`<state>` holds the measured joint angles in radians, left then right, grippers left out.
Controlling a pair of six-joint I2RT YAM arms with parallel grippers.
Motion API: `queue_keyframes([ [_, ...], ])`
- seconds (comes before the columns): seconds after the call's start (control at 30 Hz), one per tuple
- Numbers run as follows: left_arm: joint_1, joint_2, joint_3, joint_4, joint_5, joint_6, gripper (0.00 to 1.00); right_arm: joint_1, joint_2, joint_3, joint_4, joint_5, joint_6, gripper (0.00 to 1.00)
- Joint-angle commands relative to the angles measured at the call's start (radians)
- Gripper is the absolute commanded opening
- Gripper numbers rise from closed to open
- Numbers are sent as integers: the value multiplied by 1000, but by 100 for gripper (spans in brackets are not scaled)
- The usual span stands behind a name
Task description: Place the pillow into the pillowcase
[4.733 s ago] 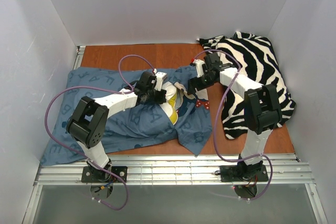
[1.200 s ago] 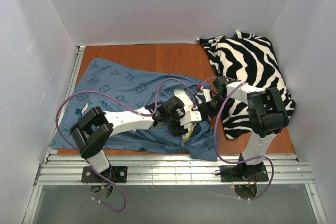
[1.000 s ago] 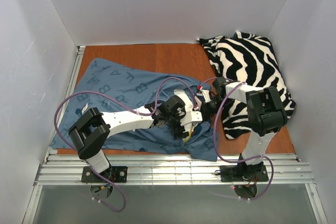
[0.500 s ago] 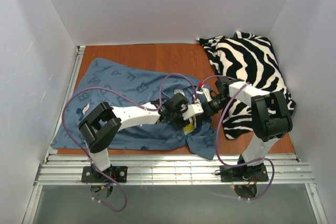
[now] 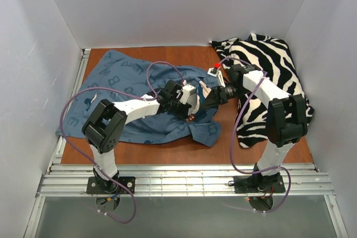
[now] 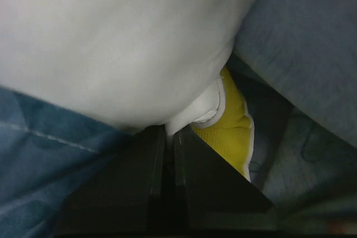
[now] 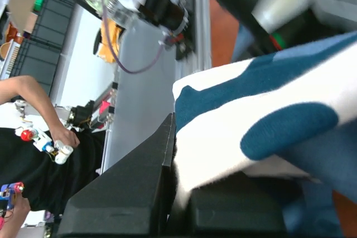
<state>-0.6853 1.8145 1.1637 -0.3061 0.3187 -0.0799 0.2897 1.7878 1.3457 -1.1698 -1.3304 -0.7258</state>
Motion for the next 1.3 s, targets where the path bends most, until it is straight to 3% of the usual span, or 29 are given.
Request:
queue_keyframes([
  [0.0, -2, 33, 2, 114, -17, -155, 0, 16, -7, 89, -148, -317, 8, 1],
  [0.1, -3, -30, -106, 240, 95, -179, 0, 5, 16, 89, -143, -308, 2, 1],
  [0.13, 0, -91, -134, 261, 171, -182, 4, -4, 27, 84, -142, -284, -4, 1],
  [0.2, 9, -161, -189, 280, 248, -182, 19, -42, 60, 61, -136, -225, -7, 1],
  [0.23, 23, -226, -200, 274, 299, -185, 32, -58, 71, 55, -136, -207, -17, 1],
  [0.3, 45, -279, -223, 224, 359, -187, 43, -90, 97, 41, -128, -130, -20, 1],
  [0.33, 52, -318, -223, 194, 420, -157, 49, -95, 108, 37, -125, -74, -15, 20],
  [0.4, 58, -351, -217, 74, 471, -103, 49, -95, 119, 14, -113, -14, 6, 36],
  [0.43, 66, -369, -210, 30, 505, -71, 48, -95, 107, -6, 21, 69, 163, 44],
  [0.47, 70, -420, -208, -12, 500, -19, 48, -93, 85, -34, 117, 135, 252, 58],
  [0.53, 95, -469, -196, -109, 491, 18, 48, -83, -39, -143, 374, 344, 391, 72],
  [0.57, 105, -506, -184, -140, 465, 41, 52, -75, -77, -172, 412, 394, 432, 78],
  [0.63, 130, -520, -150, -208, 421, 51, 57, -58, -126, -192, 440, 486, 437, 77],
  [0.77, 141, -483, -61, -242, 294, 117, 60, -61, -134, -198, 455, 520, 428, 60],
  [0.87, 121, -436, -58, -258, 252, 253, 59, -78, -134, -160, 446, 507, 416, 51],
  [0.93, 95, -425, -78, -264, 226, 346, 51, -103, -143, -137, 443, 519, 411, 35],
  [0.97, 86, -417, -73, -293, 241, 370, 50, -113, -143, -116, 444, 516, 410, 23],
  [1.03, 50, -431, -47, -301, 331, 407, 51, -113, -134, -100, 437, 491, 417, 9],
  [1.1, -29, -475, -73, -225, 345, 401, 58, -103, -101, -95, 414, 506, 417, 11],
  [1.2, -123, -535, -120, -96, 300, 338, 63, -96, -54, -57, 320, 589, 348, 33],
  [1.27, -149, -538, -139, -24, 251, 267, 67, -103, -93, -43, 338, 620, 358, 41],
])
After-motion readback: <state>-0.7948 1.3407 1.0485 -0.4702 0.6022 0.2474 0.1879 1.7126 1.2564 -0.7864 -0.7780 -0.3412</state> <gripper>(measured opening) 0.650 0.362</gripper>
